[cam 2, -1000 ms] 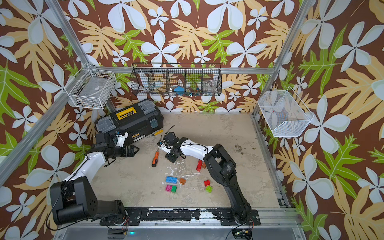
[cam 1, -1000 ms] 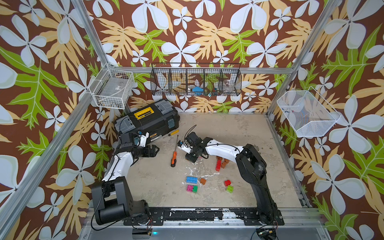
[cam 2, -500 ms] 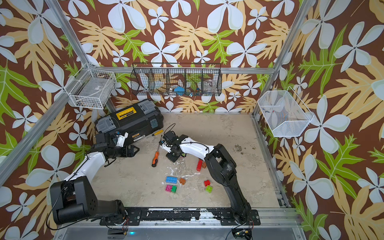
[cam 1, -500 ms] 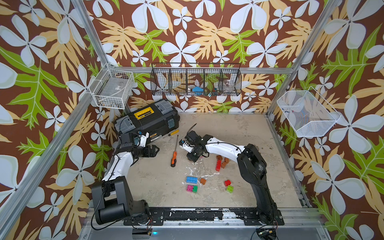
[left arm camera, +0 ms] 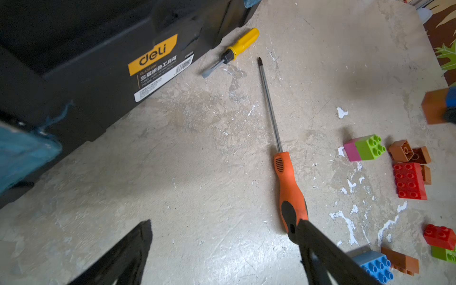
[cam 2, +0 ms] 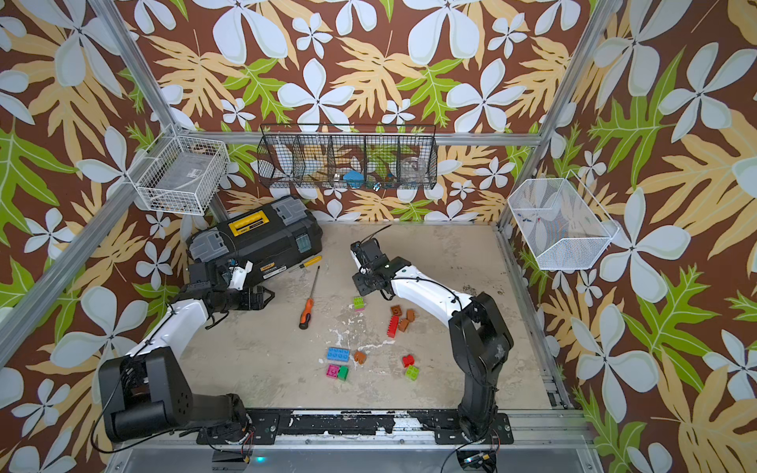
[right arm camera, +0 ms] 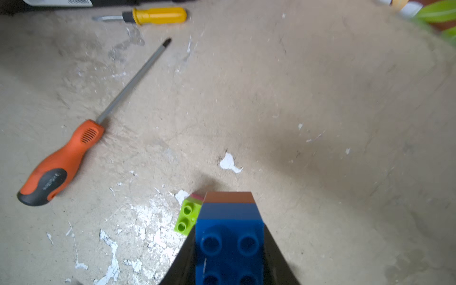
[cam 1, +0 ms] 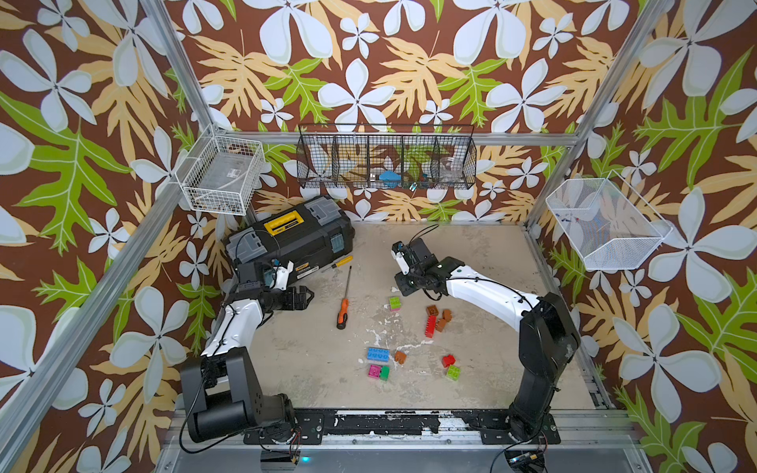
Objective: Assemble the letter h with lego
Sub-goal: Pick up the lego brick from the center of the board, then place the lego brick at the center of the board.
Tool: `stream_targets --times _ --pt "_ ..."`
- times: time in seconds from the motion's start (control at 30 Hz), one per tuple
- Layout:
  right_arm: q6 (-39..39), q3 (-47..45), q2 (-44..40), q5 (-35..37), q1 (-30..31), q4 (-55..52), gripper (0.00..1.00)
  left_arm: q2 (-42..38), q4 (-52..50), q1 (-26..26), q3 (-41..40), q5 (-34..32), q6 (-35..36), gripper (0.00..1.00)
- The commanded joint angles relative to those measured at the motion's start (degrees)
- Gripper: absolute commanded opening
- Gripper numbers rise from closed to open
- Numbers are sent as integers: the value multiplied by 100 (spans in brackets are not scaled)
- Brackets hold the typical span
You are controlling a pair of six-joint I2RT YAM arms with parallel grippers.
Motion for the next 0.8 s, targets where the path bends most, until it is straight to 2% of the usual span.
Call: stream_targets --times 0.0,0.3,0.43,0.6,0.7,0.77 --pt "300 -332 144 361 -6 247 23 10 11 19 0 24 73 95" --pt "501 -722 529 434 -12 534 30 27 11 33 7 8 82 95" --pt "527 -707 412 433 -12 508 45 27 9 36 2 25 91 95" --pt "551 -736 -57 430 -35 413 58 19 -1 41 7 20 100 95" --pt "592 -923 -629 494 -30 376 59 -22 1 45 16 11 104 95" --pt "685 -1198 -1176 810 -37 354 60 -68 1 45 16 9 122 95"
